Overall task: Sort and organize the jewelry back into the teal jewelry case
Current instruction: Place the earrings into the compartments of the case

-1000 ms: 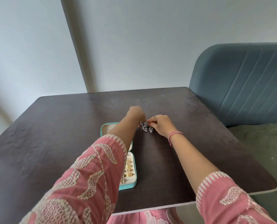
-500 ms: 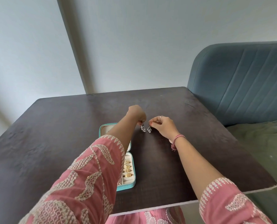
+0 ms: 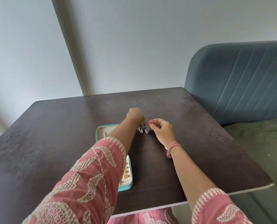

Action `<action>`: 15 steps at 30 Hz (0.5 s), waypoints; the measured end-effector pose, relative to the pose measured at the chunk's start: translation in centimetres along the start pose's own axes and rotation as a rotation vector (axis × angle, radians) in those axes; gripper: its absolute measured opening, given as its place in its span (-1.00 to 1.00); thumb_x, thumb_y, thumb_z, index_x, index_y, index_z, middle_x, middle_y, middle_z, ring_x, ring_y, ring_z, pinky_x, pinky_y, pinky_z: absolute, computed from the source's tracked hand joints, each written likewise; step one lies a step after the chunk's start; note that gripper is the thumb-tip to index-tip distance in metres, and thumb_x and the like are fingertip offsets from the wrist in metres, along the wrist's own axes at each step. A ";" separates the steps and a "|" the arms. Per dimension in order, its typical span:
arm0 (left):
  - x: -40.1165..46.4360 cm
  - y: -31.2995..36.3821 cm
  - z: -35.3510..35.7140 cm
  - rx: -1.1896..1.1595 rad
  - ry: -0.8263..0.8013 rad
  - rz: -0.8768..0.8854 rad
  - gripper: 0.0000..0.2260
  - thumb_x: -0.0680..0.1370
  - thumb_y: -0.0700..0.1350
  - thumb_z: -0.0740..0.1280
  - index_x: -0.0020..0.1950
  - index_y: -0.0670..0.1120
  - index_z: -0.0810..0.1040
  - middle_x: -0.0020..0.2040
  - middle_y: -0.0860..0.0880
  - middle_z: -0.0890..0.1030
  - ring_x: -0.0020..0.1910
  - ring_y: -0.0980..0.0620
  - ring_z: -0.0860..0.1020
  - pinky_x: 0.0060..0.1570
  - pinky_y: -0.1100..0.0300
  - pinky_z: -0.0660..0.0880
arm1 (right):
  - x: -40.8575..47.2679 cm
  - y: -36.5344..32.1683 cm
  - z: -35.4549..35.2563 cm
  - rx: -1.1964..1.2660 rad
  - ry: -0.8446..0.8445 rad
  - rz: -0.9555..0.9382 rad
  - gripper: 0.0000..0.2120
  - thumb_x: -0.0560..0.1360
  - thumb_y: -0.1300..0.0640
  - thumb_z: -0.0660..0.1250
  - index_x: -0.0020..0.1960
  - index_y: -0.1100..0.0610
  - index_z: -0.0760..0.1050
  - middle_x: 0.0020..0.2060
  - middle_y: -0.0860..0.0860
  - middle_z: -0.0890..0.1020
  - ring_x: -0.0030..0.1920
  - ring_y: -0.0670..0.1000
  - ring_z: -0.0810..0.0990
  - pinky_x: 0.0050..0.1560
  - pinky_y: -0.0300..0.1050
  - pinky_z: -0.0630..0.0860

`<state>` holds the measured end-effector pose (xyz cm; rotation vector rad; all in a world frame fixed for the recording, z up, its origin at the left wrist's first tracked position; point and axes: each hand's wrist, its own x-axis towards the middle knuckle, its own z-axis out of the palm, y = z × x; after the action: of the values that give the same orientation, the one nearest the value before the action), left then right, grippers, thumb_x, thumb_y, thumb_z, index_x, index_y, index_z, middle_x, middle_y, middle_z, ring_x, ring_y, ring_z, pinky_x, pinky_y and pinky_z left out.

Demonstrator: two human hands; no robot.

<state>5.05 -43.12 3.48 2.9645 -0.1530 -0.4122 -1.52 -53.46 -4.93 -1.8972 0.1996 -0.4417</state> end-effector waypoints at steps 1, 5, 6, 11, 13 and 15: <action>0.0 0.1 0.1 -0.018 0.010 0.005 -0.79 0.53 0.04 0.30 -0.09 -0.04 0.65 -0.38 0.08 0.47 0.10 0.06 0.61 0.05 0.29 0.45 | 0.0 0.1 0.0 0.010 0.010 -0.002 -0.90 0.48 0.21 0.37 -0.11 0.05 0.64 -0.26 -0.12 0.64 -0.24 -0.24 0.57 -0.15 -0.45 0.44; 0.9 0.1 1.0 -0.068 0.045 0.035 -0.72 0.52 -0.03 0.34 0.14 -0.15 0.62 -0.07 0.00 0.64 0.13 -0.03 0.59 0.09 0.22 0.48 | -0.1 0.2 0.0 0.020 0.004 -0.013 -0.91 0.49 0.23 0.37 -0.10 0.09 0.64 -0.29 -0.14 0.63 -0.31 -0.33 0.55 -0.21 -0.51 0.41; 1.3 0.1 1.3 -0.080 0.042 0.027 -0.75 0.51 -0.10 0.35 0.12 -0.19 0.62 0.04 -0.08 0.65 0.12 -0.08 0.60 0.08 0.17 0.50 | -0.1 0.3 0.0 0.022 0.005 -0.017 -0.91 0.49 0.23 0.37 -0.10 0.10 0.64 -0.29 -0.13 0.63 -0.31 -0.33 0.55 -0.21 -0.51 0.42; 1.1 -0.3 1.5 -0.061 0.091 0.029 -0.77 0.50 -0.12 0.37 0.08 -0.22 0.62 0.12 -0.15 0.63 0.09 -0.11 0.60 0.02 0.16 0.52 | 0.0 0.5 0.0 0.041 0.012 -0.017 -0.93 0.49 0.18 0.38 -0.08 0.07 0.64 -0.24 -0.11 0.66 -0.23 -0.23 0.59 -0.17 -0.46 0.46; 0.6 -0.3 1.3 -0.137 0.099 0.012 -0.77 0.49 -0.08 0.36 0.06 -0.17 0.64 0.11 -0.10 0.63 0.10 -0.08 0.60 0.01 0.21 0.51 | 0.1 0.6 0.0 0.074 0.027 -0.013 -0.94 0.49 0.17 0.39 -0.09 0.06 0.64 -0.24 -0.12 0.66 -0.23 -0.24 0.59 -0.15 -0.44 0.47; 0.6 -0.4 1.1 -0.156 0.076 0.001 -0.89 0.45 -0.14 0.33 -0.13 -0.13 0.63 -0.06 -0.07 0.63 0.07 -0.06 0.62 -0.09 0.25 0.50 | 0.1 0.6 -0.1 0.139 0.044 -0.003 -0.95 0.49 0.18 0.40 -0.09 0.06 0.63 -0.23 -0.10 0.67 -0.24 -0.26 0.59 -0.13 -0.43 0.47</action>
<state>5.31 -42.91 2.25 2.8217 -0.1082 -0.2967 -1.42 -53.78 -5.40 -1.7530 0.1903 -0.4868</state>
